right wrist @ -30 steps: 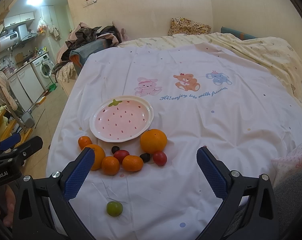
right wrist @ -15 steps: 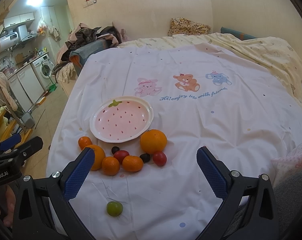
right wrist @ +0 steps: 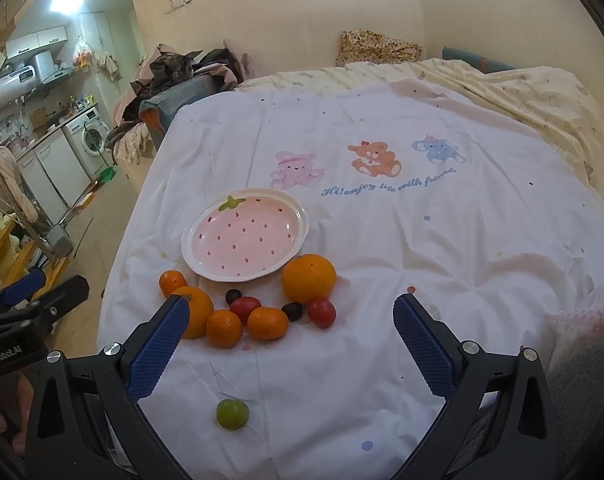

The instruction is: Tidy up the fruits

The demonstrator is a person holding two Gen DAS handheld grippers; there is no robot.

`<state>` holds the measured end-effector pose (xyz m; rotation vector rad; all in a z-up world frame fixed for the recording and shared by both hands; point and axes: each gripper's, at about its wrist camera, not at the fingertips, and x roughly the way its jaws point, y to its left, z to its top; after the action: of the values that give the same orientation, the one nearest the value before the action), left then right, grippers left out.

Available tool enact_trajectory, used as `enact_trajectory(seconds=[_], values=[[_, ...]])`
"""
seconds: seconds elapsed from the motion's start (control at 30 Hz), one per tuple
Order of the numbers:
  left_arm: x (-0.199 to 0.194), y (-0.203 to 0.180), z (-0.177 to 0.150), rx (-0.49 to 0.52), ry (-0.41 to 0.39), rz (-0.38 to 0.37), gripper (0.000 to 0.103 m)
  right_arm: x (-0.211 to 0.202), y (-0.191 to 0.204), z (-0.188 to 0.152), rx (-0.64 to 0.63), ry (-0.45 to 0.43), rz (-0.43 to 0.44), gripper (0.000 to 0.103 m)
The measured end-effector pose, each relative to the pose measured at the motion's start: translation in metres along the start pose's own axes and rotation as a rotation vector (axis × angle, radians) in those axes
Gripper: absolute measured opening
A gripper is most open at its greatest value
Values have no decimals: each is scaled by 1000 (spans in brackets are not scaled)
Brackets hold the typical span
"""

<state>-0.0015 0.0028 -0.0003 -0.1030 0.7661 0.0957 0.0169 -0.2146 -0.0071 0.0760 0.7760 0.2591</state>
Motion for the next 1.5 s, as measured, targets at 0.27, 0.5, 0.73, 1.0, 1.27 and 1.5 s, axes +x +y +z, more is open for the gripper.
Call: enact_trajectory(seconds=[0.27, 0.5, 0.73, 1.0, 1.27, 1.5], values=[[72, -10, 5, -15, 274, 21, 101, 12, -13, 16, 9, 106, -4, 103], [140, -27, 6, -78, 479, 62, 88, 27, -29, 28, 48, 155, 5, 103], [175, -48, -1, -84, 594, 136, 88, 44, -52, 20, 146, 207, -25, 103], [189, -61, 3, -116, 647, 193, 87, 50, -67, 18, 173, 238, 1, 103], [197, -54, 11, -201, 689, 214, 79, 55, -78, 14, 220, 280, 71, 103], [198, -48, 19, -203, 709, 212, 58, 59, -86, 14, 254, 291, 68, 103]])
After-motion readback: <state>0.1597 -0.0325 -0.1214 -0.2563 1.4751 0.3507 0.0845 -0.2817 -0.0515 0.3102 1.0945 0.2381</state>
